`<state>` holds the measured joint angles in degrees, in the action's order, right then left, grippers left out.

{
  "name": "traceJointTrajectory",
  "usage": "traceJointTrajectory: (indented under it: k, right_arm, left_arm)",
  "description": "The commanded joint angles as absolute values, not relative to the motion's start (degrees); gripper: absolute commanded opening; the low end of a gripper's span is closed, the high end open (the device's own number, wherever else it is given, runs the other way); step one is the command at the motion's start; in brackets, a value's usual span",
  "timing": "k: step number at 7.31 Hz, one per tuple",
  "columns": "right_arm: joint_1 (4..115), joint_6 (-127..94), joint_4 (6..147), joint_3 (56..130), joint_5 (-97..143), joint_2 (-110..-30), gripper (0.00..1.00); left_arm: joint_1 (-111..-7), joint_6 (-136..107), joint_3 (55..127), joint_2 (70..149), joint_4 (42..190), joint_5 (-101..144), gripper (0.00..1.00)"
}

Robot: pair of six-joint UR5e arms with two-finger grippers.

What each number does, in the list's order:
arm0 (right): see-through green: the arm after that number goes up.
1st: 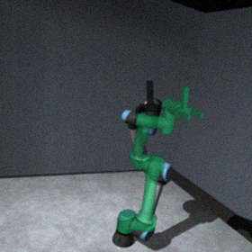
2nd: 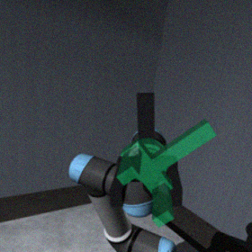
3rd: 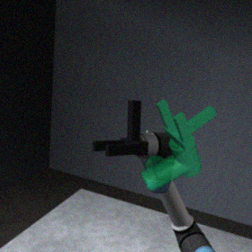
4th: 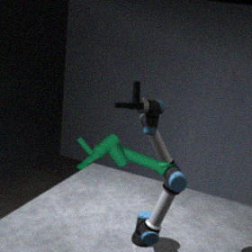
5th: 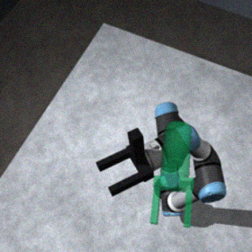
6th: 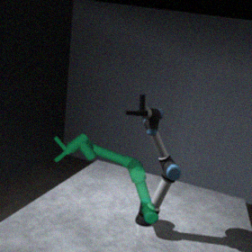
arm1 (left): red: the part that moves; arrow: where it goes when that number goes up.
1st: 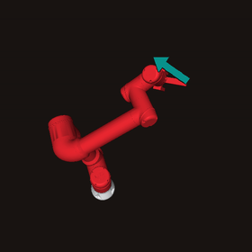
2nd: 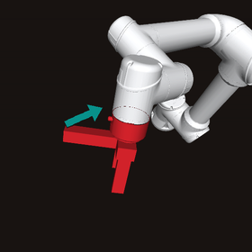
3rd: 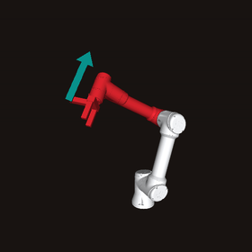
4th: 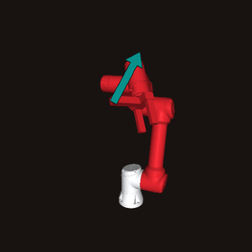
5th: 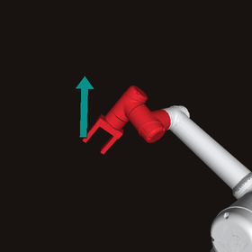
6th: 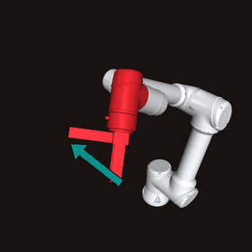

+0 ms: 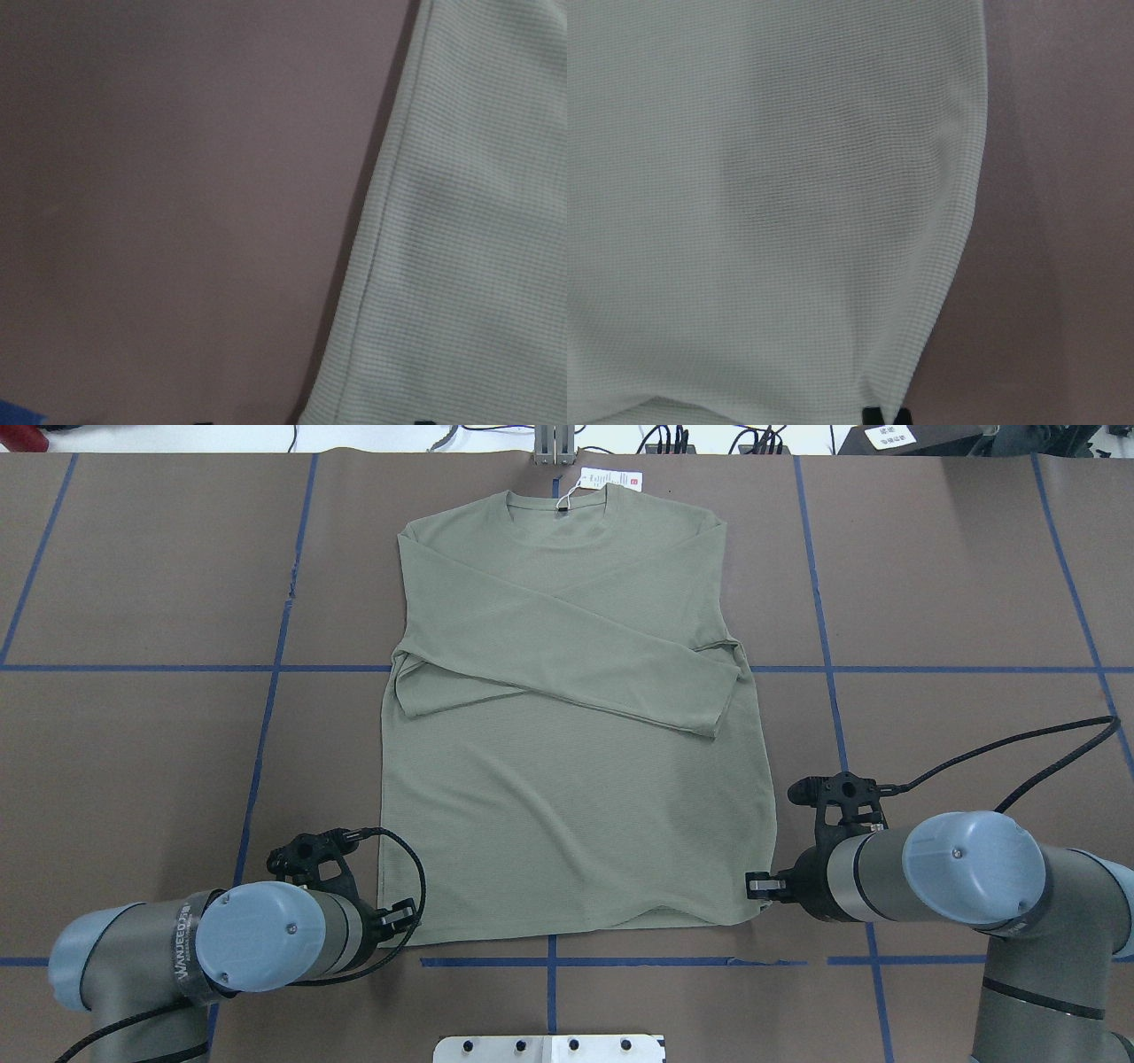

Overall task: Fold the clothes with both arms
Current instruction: 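Grasp the other hem corner with the left gripper near the robot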

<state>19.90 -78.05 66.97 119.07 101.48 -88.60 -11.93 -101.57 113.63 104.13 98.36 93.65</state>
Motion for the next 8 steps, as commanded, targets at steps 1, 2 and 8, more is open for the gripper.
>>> traceJointTrajectory:
  k: [1,2,8]
  right_arm:
    - [20.2,-78.0,67.0,119.1,101.5,-88.8,0.0]
    - [20.4,-78.0,67.0,119.1,101.5,-88.8,0.0]
    - [20.9,-78.0,67.0,119.1,102.0,-88.7,0.0]
  left_arm:
    - [-11.9,-101.6,113.6,104.2,98.3,93.5,0.59]
    - [-11.9,-101.7,113.6,104.7,97.6,93.5,0.47]
    - [-12.2,-101.9,113.9,107.8,93.0,93.3,0.0]
